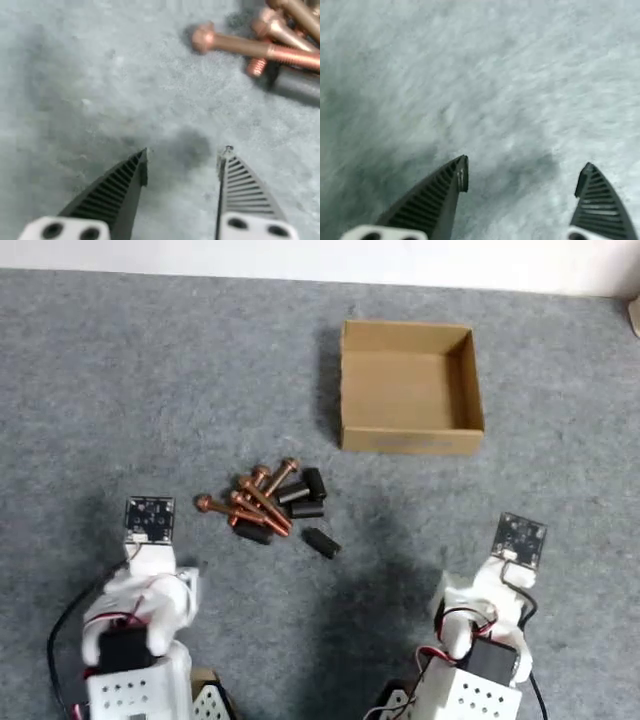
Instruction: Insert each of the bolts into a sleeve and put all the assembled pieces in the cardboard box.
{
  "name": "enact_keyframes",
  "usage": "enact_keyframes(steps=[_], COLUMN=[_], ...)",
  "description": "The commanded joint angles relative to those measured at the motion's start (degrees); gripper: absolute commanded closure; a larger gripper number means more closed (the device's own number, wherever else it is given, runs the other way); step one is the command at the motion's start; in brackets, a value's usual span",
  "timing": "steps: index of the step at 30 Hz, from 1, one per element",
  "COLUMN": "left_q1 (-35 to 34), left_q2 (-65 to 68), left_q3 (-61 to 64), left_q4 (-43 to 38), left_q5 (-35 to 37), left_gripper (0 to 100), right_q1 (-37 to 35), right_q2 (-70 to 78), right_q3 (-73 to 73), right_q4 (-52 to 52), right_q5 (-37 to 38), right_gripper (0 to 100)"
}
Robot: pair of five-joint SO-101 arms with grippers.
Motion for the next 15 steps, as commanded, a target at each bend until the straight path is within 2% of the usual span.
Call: enact_keyframes(steps=[1,4,8,10,13,15], left_q1=[-1.89,1.89,8.48,10.77,12.26,12.09], left_q2=[-0.13,0.22,3.3,10.77,28.7,41.63], left_q3=[-12.62,-20.62,-25.98,-29.23,-36.09,-41.63], left_q4=[-3.16,-2.9,-1.67,-1.85,-2.02,-2.02], left_q5=[-4.57,-3.6,-3.43,-3.43,-2.9,0.79], left_gripper=[77,77,77,77,77,77], right_q1=[8.66,7.96,-1.8,-4.97,-5.32,-5.58], right_q2=[-0.48,-0.31,-0.22,0.31,3.74,7.43], right_q3=[4.97,-0.84,-7.6,-6.9,-5.93,-8.84], right_q4=[-4.88,-5.49,-2.59,-3.38,-5.14,-7.08], right_q5=[-0.26,-0.26,-0.62,-0.62,-0.7,-1.85], right_gripper=[67.3,67.3,67.1,67.1,67.1,67.1])
